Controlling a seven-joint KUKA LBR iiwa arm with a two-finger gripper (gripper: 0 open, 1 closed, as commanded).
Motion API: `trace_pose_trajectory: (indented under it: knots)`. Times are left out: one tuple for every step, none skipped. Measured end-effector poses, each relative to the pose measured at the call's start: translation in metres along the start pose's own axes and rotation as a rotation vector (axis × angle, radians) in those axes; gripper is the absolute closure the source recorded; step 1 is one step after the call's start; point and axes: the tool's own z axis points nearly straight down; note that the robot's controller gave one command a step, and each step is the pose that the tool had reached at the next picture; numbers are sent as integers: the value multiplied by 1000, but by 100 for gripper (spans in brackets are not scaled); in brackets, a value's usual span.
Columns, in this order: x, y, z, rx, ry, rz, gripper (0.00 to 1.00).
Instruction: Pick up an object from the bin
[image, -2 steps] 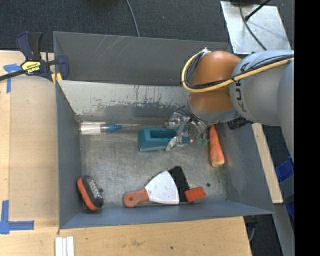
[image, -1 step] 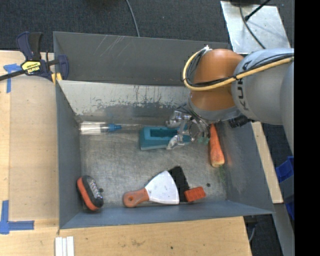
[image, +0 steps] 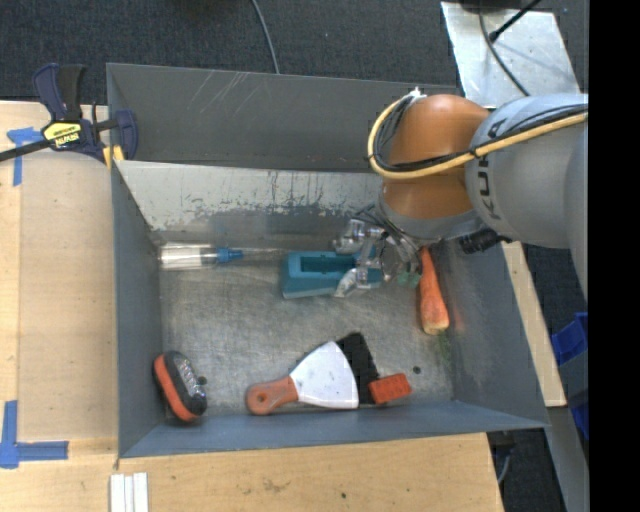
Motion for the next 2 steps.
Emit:
trace_pose_trajectory:
  knots:
    - [0,0,-2,0,0,0,100]
    - [1,0,-5,0,2,0,100]
